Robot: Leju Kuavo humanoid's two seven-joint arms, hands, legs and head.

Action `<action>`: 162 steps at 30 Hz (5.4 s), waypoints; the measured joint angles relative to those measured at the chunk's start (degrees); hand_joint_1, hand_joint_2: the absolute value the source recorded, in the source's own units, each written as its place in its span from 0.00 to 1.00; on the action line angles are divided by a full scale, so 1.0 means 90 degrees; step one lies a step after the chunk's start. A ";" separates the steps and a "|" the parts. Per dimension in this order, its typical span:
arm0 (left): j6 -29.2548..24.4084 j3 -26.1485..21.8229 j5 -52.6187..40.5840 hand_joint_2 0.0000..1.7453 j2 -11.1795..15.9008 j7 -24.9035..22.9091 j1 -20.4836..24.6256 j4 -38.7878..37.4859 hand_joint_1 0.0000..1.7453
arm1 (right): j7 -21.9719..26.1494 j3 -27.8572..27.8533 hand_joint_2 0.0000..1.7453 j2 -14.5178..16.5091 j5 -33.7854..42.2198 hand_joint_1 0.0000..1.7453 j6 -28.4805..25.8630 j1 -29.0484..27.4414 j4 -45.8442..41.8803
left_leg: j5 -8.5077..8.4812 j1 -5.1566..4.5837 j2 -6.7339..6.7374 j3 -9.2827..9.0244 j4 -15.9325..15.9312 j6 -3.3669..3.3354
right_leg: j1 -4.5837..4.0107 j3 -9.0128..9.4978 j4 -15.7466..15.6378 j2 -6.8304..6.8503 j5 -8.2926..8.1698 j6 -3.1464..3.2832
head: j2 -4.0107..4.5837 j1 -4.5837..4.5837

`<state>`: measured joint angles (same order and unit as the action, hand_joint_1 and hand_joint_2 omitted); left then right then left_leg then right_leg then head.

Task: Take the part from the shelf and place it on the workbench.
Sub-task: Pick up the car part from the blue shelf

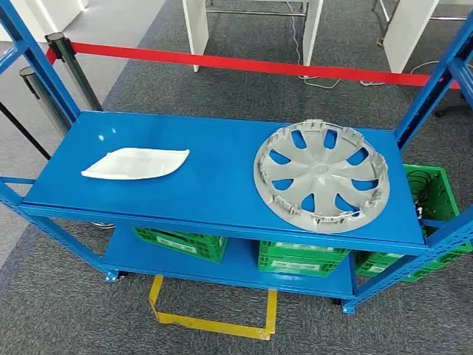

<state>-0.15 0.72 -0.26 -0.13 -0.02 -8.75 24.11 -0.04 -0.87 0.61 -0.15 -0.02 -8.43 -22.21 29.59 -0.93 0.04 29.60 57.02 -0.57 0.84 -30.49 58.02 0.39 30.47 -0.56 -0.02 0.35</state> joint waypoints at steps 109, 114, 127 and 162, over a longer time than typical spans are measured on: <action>-0.3951 0.0954 -0.2712 1.00 -0.1359 0.3848 0.1552 0.9274 0.00 | 0.0755 -0.6245 0.00 0.1483 -0.2809 0.00 -0.1016 0.1370 0.0702 | -0.0001 0.0002 0.0006 -0.0007 0.0051 -0.0002 | -0.0001 0.0014 0.0004 -0.0016 -0.0012 -0.0013 | 0.0000 -0.0002; -0.3719 0.1541 -0.3206 1.00 -0.1243 0.3514 0.1929 0.8723 0.00 | 0.0534 -0.5921 0.00 0.1479 -0.3239 0.00 -0.1044 0.1366 0.0757 | -0.0001 0.0001 0.0007 -0.0004 0.0056 -0.0002 | -0.0001 0.0013 0.0004 -0.0018 -0.0014 -0.0015 | 0.0000 -0.0002; -0.3218 0.2667 -0.4535 1.00 -0.0963 0.2616 0.3055 0.6937 0.00 | 0.0163 -0.5249 0.00 0.1349 -0.4074 0.00 -0.1003 0.1350 0.0924 | 0.0000 0.0001 0.0012 0.0002 0.0062 -0.0004 | -0.0001 0.0009 0.0004 -0.0021 -0.0016 -0.0018 | 0.0000 -0.0001; -0.1860 0.3281 -0.7561 1.00 -0.0480 0.0720 0.6599 0.1473 0.00 | -0.0430 -0.4563 0.00 0.1178 -0.5145 0.00 -0.0447 0.1373 0.1082 | -0.0002 0.0003 0.0013 0.0007 0.0070 -0.0006 | -0.0003 0.0010 0.0010 -0.0024 -0.0022 -0.0019 | 0.0000 -0.0001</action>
<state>-16.89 30.25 -68.31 -4.45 6.46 50.65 37.37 -3.92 -41.94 11.22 -46.46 -4.04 3.92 -12.47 29.57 -0.90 0.16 29.66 57.65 -0.63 0.82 -30.40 58.11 0.17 30.27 -0.73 -0.02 0.34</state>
